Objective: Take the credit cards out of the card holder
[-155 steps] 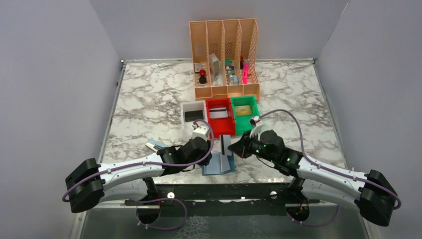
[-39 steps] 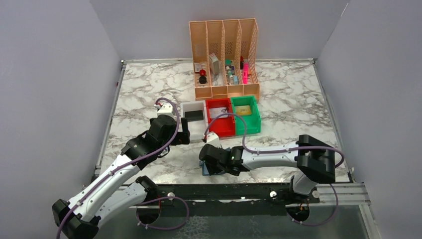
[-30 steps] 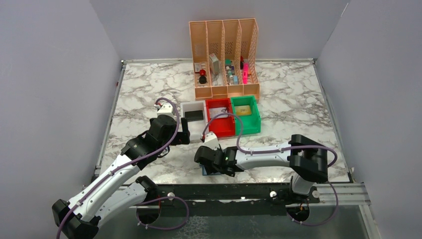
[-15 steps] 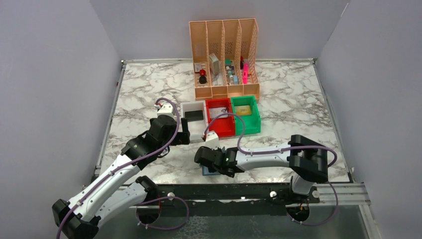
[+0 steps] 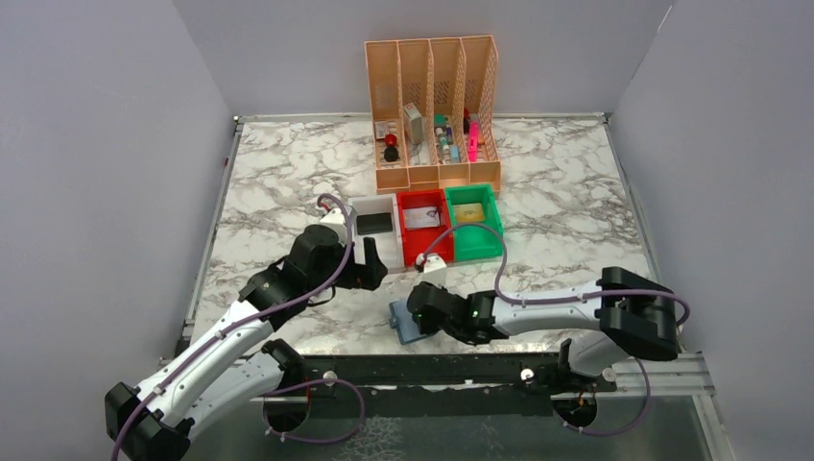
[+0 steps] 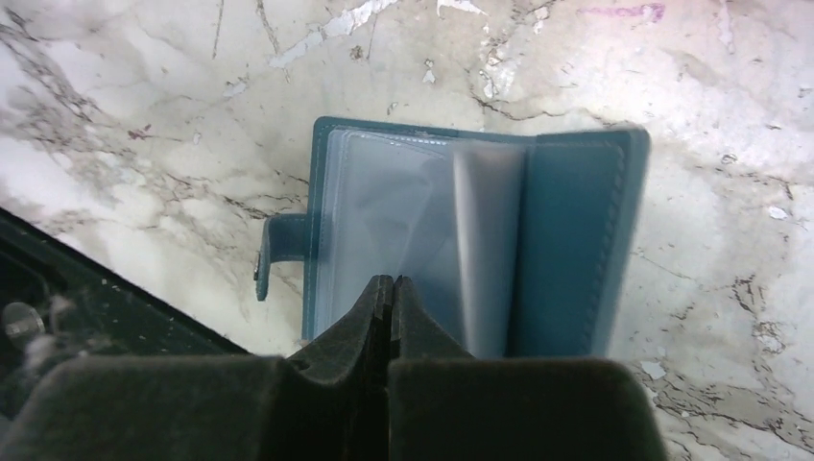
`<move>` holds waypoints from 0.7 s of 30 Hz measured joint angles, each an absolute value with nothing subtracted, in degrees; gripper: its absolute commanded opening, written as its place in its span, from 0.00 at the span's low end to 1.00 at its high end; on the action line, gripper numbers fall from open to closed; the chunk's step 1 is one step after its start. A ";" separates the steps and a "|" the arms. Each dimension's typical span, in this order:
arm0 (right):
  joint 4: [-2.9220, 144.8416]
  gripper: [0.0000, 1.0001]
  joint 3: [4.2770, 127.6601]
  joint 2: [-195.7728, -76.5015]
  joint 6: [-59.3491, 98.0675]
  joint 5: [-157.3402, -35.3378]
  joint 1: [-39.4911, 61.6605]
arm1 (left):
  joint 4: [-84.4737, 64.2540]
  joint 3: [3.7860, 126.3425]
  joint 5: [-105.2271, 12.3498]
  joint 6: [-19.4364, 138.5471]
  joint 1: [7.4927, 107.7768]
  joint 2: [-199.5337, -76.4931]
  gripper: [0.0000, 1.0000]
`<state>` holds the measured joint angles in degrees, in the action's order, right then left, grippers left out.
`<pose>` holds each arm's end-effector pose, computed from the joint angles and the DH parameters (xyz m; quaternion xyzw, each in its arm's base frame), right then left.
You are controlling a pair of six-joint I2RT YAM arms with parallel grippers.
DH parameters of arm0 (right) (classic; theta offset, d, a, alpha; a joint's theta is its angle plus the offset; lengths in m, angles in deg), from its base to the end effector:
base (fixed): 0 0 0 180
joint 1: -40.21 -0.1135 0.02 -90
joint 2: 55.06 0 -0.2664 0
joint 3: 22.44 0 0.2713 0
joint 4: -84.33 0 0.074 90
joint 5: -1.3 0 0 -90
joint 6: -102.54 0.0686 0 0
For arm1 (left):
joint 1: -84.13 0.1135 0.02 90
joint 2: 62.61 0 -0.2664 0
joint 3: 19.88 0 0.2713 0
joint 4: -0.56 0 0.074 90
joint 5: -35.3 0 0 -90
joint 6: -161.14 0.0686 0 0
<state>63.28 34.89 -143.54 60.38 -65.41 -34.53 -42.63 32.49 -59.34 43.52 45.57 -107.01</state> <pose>0.1128 0.3103 0.1312 -0.1519 0.9164 0.1865 0.3199 0.1713 -0.1295 0.2554 0.0660 0.8849 -0.2208 0.4047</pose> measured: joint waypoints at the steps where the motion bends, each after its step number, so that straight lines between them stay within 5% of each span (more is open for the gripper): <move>1: 64.31 0.03 33.67 -142.34 60.62 -65.72 -34.22 | -41.56 31.68 -56.90 43.30 45.57 -106.97 0.95; 10: 75.89 0.03 22.30 -133.84 64.36 -69.74 -30.20 | -30.82 24.86 -38.54 38.97 45.31 -106.97 0.92; 21: 86.93 0.03 13.49 -128.73 67.72 -79.03 -22.99 | -21.08 22.02 -37.25 34.05 34.53 -112.32 0.87</move>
